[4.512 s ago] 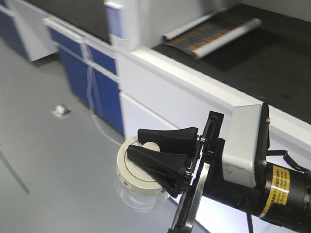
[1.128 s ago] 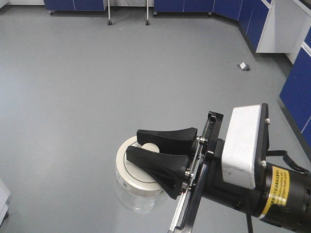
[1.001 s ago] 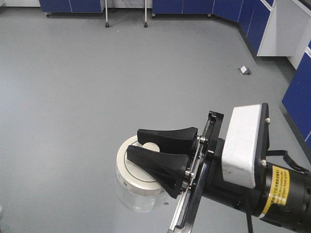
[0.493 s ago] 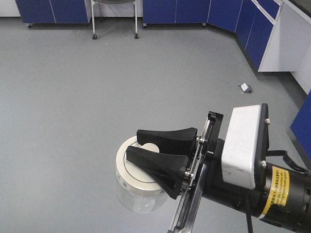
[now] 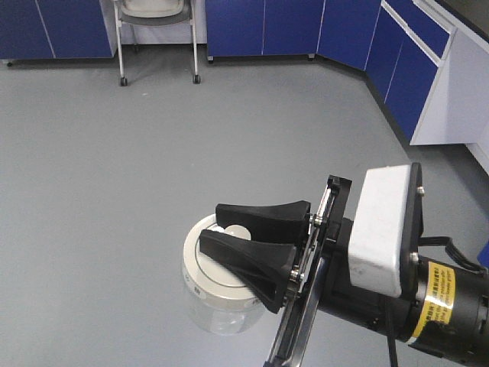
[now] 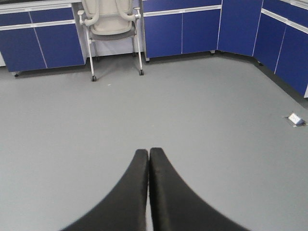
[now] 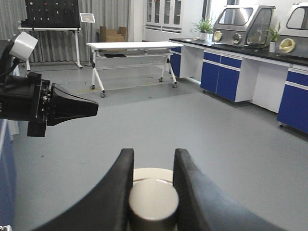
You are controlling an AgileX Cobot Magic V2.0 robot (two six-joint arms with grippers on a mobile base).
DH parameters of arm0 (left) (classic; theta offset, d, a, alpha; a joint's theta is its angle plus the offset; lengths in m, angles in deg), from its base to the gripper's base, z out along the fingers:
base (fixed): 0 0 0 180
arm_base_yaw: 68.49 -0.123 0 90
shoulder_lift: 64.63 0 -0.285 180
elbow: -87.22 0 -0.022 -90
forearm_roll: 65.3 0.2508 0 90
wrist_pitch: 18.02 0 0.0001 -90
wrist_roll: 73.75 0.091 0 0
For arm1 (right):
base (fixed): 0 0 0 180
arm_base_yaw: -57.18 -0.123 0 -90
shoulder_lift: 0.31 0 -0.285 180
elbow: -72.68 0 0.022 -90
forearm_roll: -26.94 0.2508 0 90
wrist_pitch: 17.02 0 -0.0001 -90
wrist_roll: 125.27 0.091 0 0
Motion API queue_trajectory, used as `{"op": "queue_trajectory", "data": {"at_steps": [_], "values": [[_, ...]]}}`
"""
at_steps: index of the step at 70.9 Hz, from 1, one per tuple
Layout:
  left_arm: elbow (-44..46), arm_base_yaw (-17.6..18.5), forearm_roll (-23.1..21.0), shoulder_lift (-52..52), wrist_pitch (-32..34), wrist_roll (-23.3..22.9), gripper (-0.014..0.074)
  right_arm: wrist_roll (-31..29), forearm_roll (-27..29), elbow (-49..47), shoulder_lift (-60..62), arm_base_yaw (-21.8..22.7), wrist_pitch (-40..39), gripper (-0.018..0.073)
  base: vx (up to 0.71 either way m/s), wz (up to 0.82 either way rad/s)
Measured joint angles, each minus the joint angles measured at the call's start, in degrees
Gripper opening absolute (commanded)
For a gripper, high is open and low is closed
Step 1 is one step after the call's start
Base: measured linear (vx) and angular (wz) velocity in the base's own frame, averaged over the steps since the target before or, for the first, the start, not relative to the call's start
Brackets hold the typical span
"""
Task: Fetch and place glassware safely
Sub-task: 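Carry the jar in the right gripper while driving across the lab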
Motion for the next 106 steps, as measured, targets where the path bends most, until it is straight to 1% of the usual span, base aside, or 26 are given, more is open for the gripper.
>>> {"op": "queue_trajectory", "data": {"at_steps": [66, 106], "values": [[0.0, 0.0, 0.0, 0.0, -0.32, 0.0, -0.0007, 0.0, 0.05, 0.0, 0.0, 0.0, 0.75, -0.0004, 0.61, 0.04], [0.0, 0.0, 0.0, 0.0, -0.32, 0.0, -0.0007, 0.0, 0.05, 0.0, 0.0, 0.0, 0.93, -0.0004, 0.54, -0.07]]}}
